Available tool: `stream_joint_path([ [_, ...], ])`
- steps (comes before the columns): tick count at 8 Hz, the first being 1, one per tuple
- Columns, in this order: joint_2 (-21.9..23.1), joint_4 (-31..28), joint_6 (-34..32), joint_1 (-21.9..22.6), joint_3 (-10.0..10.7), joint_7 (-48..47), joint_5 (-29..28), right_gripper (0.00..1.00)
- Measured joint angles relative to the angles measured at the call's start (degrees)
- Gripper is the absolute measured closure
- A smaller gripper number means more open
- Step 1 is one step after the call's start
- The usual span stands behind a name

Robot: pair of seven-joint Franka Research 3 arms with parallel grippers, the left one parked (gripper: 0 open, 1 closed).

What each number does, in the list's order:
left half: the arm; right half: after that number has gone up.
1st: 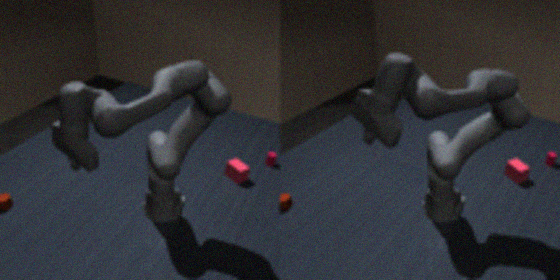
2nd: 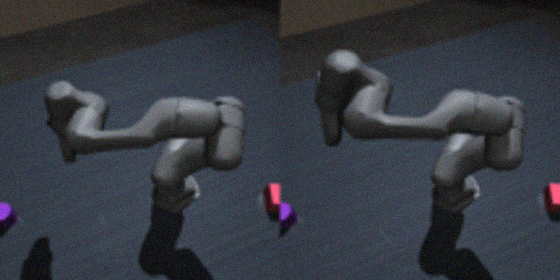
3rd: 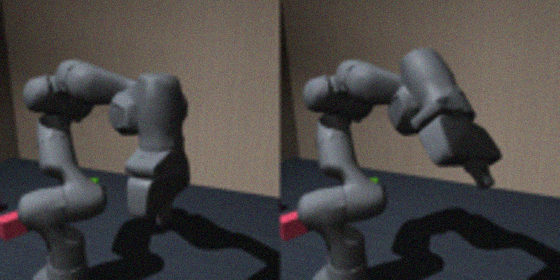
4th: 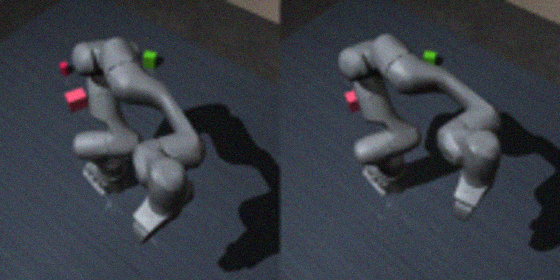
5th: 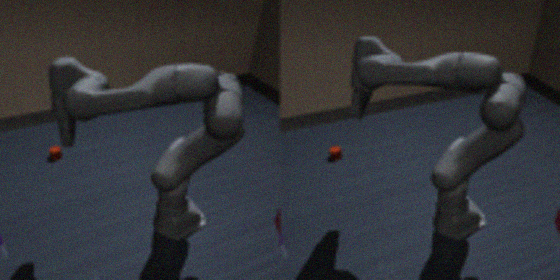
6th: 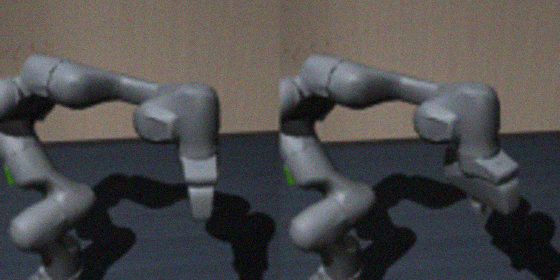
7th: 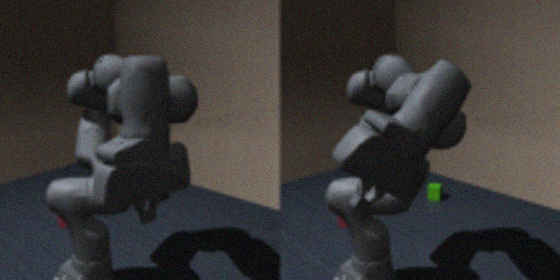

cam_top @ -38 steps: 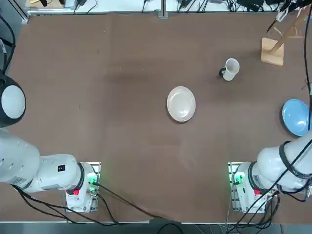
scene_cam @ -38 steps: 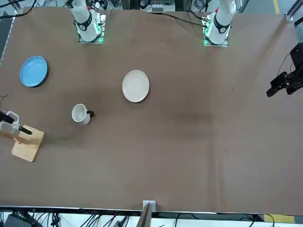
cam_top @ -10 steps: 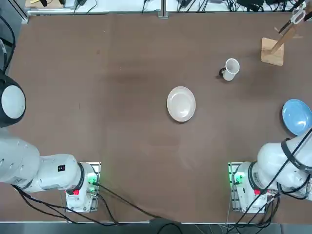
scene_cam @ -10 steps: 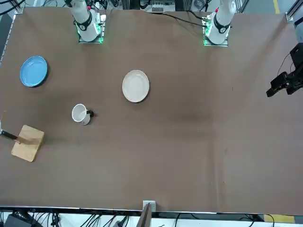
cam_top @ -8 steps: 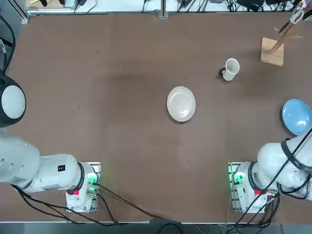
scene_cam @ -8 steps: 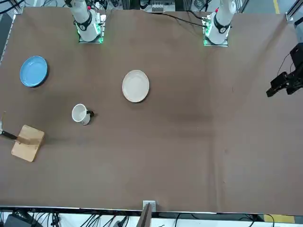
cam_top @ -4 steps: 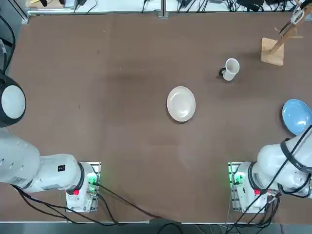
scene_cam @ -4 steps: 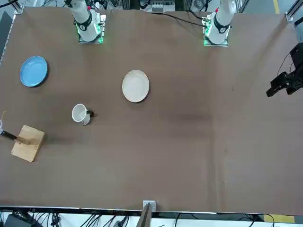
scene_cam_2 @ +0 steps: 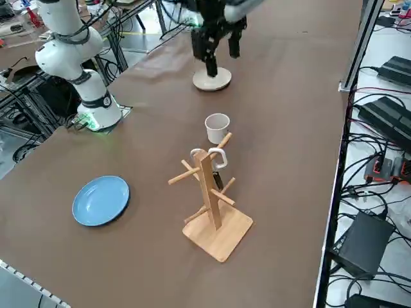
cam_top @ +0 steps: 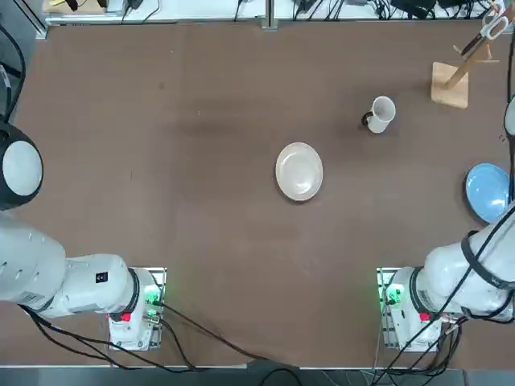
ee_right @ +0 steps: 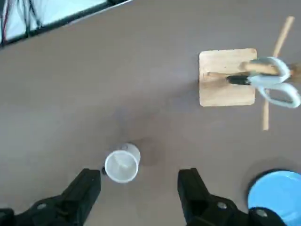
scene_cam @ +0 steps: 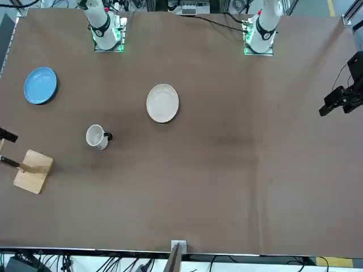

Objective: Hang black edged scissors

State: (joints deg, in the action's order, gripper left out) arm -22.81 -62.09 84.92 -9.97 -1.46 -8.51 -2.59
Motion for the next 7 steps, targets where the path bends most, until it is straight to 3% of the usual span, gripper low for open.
stream_joint_path([
  [4, 1.9, 0.0, -6.0, 7.9, 0.0, 2.9, 3.7, 0.0],
  [7, 5.4, -1.8, -8.8, 11.2, -0.1, 3.3, 4.9, 0.0],
])
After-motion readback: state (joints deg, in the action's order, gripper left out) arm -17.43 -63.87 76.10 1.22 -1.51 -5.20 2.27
